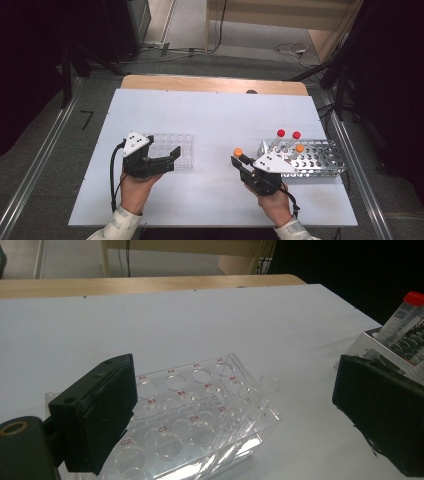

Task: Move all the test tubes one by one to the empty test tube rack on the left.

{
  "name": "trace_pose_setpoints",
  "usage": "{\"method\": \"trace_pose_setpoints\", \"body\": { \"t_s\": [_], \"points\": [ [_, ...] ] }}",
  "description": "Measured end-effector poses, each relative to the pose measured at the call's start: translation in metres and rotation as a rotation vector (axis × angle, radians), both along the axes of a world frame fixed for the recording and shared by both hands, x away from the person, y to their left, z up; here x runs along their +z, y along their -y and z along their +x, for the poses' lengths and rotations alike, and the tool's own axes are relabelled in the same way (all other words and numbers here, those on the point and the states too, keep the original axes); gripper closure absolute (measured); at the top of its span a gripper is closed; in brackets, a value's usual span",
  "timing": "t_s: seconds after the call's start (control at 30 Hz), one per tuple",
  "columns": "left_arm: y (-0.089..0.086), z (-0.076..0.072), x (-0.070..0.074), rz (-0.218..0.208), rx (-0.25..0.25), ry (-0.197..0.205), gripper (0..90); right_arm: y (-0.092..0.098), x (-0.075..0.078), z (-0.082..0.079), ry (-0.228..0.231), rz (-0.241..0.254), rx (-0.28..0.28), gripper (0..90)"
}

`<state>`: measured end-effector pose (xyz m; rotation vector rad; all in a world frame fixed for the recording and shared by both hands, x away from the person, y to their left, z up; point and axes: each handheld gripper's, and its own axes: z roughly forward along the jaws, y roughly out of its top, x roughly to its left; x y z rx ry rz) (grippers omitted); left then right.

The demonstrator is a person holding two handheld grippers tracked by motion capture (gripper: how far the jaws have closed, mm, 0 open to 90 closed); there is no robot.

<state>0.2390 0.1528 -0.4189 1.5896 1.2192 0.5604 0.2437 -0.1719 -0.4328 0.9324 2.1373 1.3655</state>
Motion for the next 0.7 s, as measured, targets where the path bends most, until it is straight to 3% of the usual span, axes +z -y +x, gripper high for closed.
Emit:
{"method": "trace_pose_setpoints", "body": {
  "t_s": [0.4,0.7],
  "points": [
    [0.008,-0.005,0.004,-0.01,-0.035,0.011,4.7,-0.02,-0.008,0.001,-0.02,-0.009,0.04,71.5],
    [0.018,-0.009,0.007,-0.019,-0.08,-0.003,4.6,-0.035,-0.014,0.0,-0.038,-0.017,0.069,71.5]
  ]
}}
